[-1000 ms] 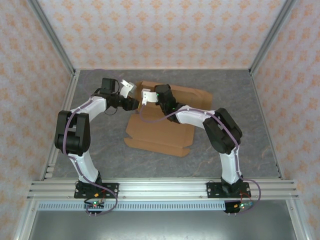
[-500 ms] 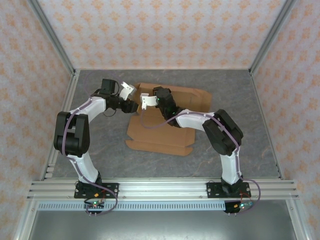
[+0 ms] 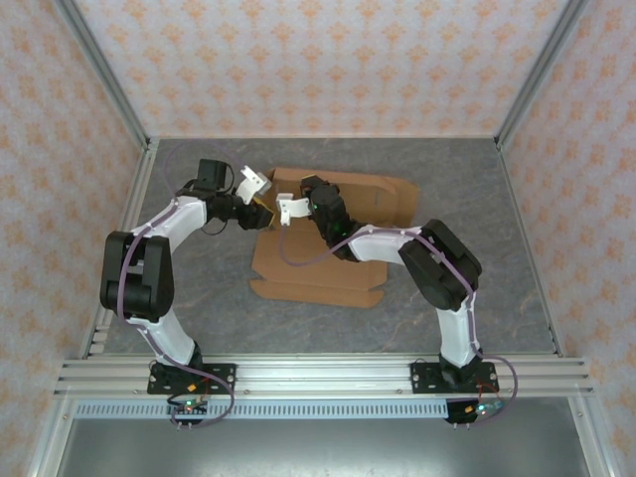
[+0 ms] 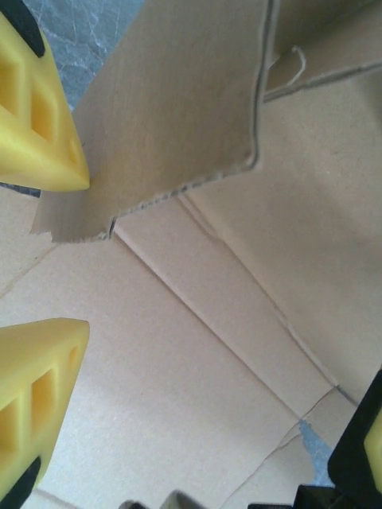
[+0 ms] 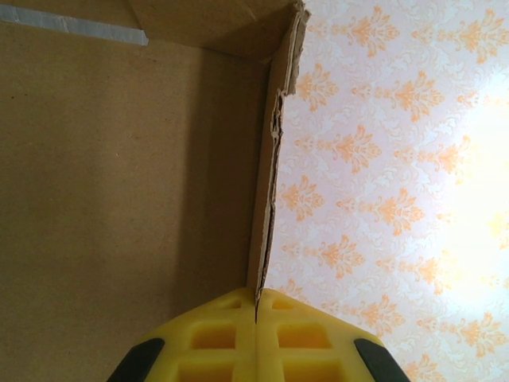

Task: Fold the paper box

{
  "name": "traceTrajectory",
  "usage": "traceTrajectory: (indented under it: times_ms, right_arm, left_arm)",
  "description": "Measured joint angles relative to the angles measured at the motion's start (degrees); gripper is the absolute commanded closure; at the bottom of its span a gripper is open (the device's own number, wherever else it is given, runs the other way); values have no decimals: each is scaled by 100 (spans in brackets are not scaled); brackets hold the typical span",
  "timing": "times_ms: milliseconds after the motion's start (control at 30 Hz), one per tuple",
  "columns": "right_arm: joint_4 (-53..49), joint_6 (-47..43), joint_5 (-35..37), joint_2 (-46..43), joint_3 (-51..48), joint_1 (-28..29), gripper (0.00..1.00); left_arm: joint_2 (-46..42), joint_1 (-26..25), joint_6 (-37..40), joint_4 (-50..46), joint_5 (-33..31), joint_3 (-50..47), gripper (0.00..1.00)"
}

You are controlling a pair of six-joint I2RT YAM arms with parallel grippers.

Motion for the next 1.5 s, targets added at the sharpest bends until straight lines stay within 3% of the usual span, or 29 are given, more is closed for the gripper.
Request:
traceTrajectory:
  times_ms: [433, 833, 1233, 1367, 1500]
  right_arm:
    - [411, -192, 149, 0, -212, 96, 100]
    - [527, -225, 190, 0, -273, 96, 100]
    - [468, -197, 192, 0, -254, 85, 100]
    - [409, -188, 210, 0, -212, 85, 100]
    - [354, -175, 214, 0, -179, 85, 100]
  left_arm:
    - [-7, 0, 492, -651, 79, 2, 64]
    - [-155, 55, 846, -813, 487, -11, 60]
    - [-590, 503, 247, -730, 922, -94, 45]
    - [-1047, 739, -557, -26, 632, -387, 39]
    - [-968, 907, -1263, 590, 181, -411, 27]
